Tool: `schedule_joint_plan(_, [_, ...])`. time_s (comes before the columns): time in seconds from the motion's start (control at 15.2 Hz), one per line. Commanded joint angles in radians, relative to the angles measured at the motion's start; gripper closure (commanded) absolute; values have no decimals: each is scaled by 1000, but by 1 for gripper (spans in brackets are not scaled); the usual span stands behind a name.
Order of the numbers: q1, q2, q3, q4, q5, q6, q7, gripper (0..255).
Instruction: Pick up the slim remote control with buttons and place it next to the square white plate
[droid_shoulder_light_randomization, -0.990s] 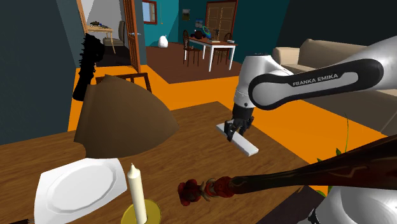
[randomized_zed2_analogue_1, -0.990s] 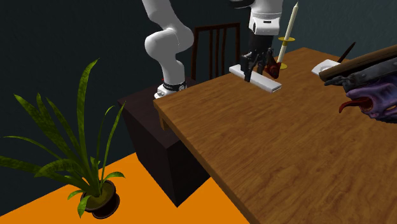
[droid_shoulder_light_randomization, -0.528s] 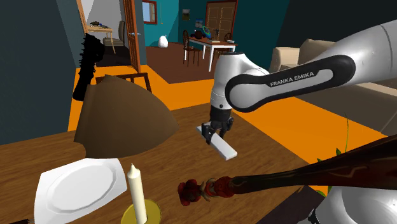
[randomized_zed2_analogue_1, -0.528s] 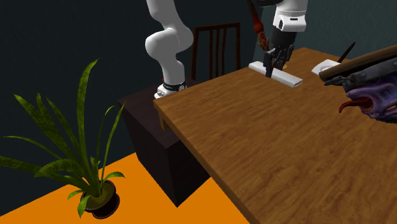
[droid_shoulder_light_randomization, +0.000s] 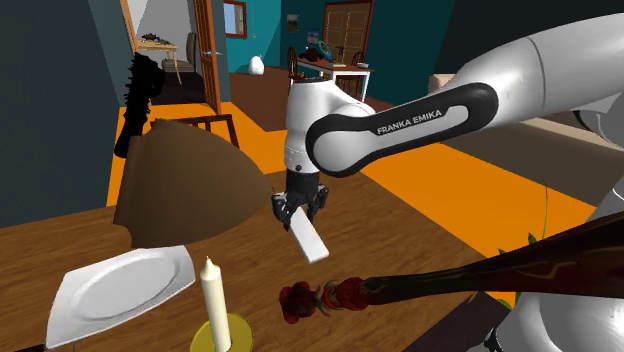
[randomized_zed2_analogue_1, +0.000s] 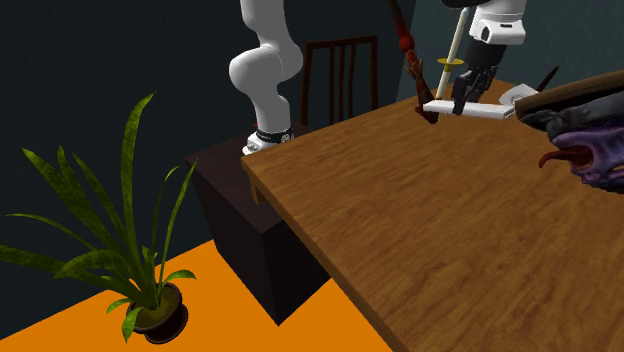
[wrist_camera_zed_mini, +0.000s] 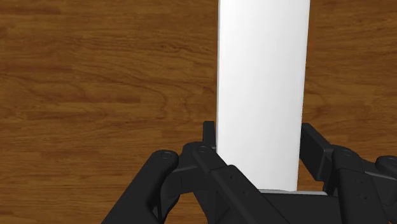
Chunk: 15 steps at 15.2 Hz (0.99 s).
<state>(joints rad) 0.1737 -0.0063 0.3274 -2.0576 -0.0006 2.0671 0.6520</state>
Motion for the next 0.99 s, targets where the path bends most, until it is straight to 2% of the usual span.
schedule_joint_plan(0.0, [18, 74, 19, 83, -29, -10, 48, 255])
schedule_joint_plan(0.2, [53, 181, 36, 214, -72, -43, 113, 255])
schedule_joint_plan(0.92, [59, 235, 29, 131, -99, 91, 132, 255])
